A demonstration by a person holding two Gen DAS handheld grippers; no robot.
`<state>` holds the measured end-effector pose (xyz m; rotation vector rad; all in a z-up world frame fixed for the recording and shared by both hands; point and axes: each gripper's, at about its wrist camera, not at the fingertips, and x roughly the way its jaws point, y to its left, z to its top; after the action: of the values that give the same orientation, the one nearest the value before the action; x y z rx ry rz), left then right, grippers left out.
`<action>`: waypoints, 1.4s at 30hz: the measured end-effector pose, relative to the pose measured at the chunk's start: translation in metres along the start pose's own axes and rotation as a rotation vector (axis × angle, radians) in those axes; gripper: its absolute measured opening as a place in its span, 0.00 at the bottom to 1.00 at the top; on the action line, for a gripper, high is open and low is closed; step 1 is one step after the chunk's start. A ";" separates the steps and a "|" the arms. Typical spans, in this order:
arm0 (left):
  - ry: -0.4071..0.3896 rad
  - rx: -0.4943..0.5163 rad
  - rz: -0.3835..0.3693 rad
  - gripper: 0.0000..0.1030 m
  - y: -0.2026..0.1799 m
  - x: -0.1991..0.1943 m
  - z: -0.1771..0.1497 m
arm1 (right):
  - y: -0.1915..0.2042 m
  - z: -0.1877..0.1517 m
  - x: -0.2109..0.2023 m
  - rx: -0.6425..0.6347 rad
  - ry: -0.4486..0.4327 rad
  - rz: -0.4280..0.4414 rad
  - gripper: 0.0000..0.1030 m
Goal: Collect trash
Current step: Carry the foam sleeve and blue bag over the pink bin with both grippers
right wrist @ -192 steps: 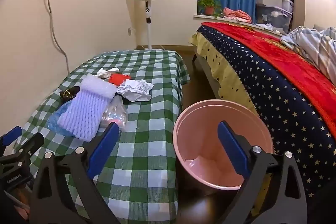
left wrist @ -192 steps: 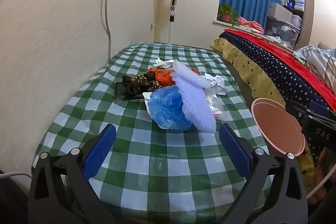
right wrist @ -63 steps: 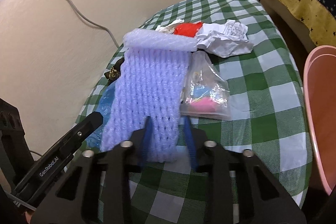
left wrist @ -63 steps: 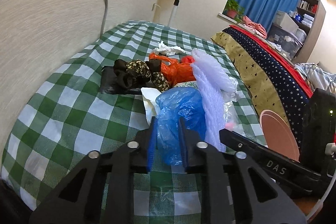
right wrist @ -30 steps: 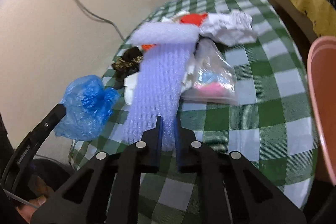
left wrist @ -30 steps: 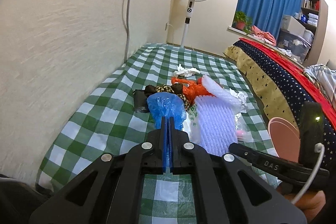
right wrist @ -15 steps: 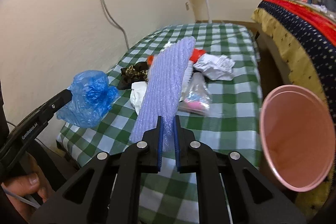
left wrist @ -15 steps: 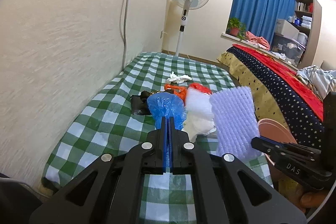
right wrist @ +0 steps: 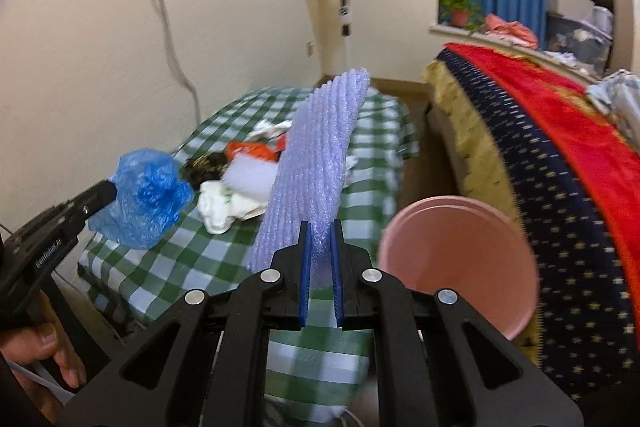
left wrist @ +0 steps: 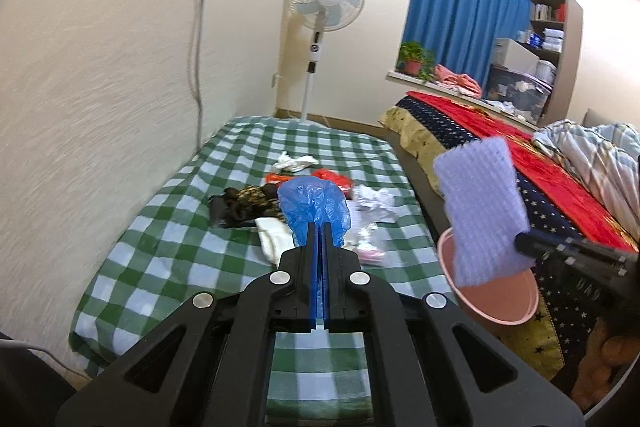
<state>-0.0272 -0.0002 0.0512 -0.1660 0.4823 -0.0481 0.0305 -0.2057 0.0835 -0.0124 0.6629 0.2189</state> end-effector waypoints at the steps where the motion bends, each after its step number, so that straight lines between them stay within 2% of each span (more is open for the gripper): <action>1: -0.001 0.007 -0.009 0.01 -0.005 0.000 0.001 | -0.005 0.001 -0.005 0.004 -0.005 -0.011 0.09; 10: -0.010 0.052 -0.094 0.01 -0.047 0.005 0.008 | -0.057 0.006 -0.045 0.039 -0.037 -0.115 0.09; 14: -0.008 0.074 -0.134 0.01 -0.068 0.007 0.009 | -0.077 0.006 -0.052 0.075 -0.030 -0.145 0.09; 22: 0.006 0.125 -0.195 0.01 -0.102 0.019 0.014 | -0.107 0.012 -0.061 0.066 -0.033 -0.216 0.09; 31: 0.030 0.178 -0.229 0.01 -0.133 0.049 0.022 | -0.140 0.013 -0.046 0.144 -0.024 -0.247 0.10; 42: 0.048 0.259 -0.287 0.01 -0.173 0.093 0.026 | -0.157 0.009 -0.022 0.204 -0.015 -0.274 0.09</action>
<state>0.0656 -0.1743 0.0605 0.0217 0.4931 -0.3947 0.0519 -0.3629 0.0951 0.0938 0.6588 -0.1128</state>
